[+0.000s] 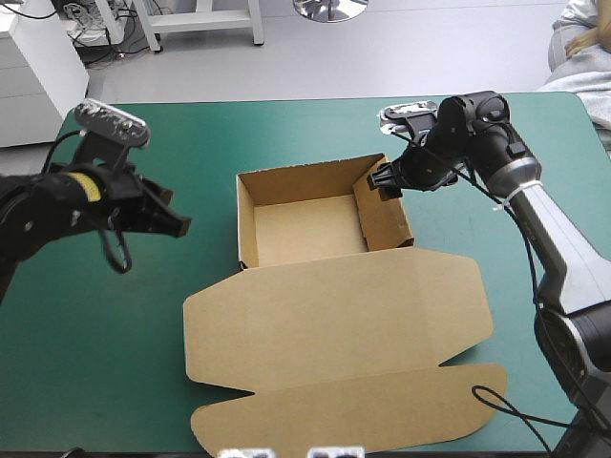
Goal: Fold the box
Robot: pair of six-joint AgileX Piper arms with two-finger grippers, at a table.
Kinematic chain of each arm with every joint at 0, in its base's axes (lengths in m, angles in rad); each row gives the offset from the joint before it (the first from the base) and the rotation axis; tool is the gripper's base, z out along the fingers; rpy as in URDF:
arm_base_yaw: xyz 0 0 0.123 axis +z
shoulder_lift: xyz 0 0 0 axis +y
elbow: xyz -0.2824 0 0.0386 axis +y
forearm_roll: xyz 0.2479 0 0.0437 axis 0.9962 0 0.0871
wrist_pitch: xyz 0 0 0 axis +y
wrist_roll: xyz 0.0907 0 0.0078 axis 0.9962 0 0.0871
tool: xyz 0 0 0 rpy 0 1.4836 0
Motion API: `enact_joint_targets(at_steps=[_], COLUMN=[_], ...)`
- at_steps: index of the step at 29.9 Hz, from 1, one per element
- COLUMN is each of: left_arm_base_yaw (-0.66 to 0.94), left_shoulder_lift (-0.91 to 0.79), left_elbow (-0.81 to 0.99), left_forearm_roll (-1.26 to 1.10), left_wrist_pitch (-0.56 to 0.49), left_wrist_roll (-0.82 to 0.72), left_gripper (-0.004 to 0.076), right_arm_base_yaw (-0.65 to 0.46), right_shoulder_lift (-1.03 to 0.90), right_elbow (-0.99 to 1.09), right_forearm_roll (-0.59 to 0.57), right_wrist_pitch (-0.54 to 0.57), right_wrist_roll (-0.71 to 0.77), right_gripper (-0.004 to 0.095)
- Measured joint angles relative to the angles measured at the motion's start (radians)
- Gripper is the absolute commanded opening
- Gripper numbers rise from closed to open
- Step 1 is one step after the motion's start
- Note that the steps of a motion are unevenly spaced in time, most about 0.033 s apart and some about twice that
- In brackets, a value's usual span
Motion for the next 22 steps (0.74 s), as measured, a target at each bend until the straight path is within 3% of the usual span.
enact_joint_targets(at_steps=[10, 17, 22], left_arm_base_yaw=[0.000, 0.000, 0.000], left_shoulder_lift=[-0.338, -0.501, -0.562], left_elbow=[0.421, 0.723, 0.826], left_forearm_roll=[0.012, 0.047, 0.046], left_wrist_pitch=[0.000, 0.000, -0.001], left_wrist_roll=[0.029, -0.090, -0.130], left_gripper=[-0.0010, -0.0010, -0.0010], right_arm_base_yaw=[0.000, 0.000, 0.000], right_shoulder_lift=[0.000, 0.028, 0.097], right_elbow=[0.000, 0.000, 0.000], right_forearm_roll=[-0.005, -0.005, -0.004], right_wrist_pitch=[0.000, 0.000, -0.001], right_wrist_roll=[-0.023, -0.030, -0.031], right_gripper=[0.0675, 0.0675, 0.0675])
